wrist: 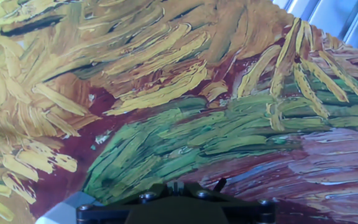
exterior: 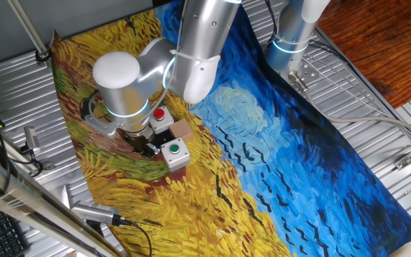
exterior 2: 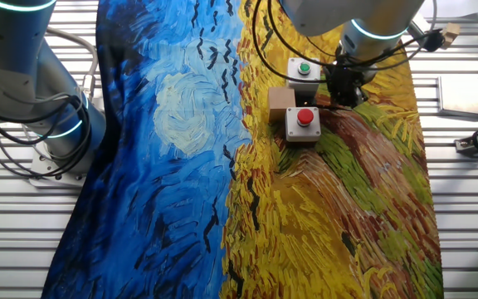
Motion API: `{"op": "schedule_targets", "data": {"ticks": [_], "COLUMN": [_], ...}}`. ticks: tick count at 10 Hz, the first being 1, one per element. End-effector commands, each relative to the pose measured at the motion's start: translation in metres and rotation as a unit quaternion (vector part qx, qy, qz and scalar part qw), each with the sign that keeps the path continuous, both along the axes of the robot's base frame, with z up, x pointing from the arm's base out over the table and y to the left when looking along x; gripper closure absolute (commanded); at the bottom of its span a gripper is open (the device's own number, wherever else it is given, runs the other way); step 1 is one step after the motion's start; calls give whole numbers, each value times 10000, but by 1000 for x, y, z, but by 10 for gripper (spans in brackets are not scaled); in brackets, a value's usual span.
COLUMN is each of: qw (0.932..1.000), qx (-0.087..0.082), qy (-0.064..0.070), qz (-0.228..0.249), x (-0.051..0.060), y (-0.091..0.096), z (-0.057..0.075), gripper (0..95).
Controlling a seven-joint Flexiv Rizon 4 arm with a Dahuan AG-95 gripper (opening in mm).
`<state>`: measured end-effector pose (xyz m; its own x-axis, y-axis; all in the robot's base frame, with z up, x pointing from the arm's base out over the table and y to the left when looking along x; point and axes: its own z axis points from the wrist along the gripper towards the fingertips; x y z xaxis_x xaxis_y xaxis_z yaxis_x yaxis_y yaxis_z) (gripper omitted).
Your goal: Turn the hands of a clock
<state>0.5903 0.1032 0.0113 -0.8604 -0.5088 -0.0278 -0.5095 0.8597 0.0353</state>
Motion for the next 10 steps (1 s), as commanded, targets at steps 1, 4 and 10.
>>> {"op": "schedule_targets", "data": {"ticks": [1,4,10], "qw": [10000,9998,9991], "qx": [-17,-131,-272], "qy": [9,4,4], "qz": [22,146,327], "x": [-1,-3,-17], "y": [-2,-10,-29], "z": [1,3,5], "gripper": [950,950,950]}}
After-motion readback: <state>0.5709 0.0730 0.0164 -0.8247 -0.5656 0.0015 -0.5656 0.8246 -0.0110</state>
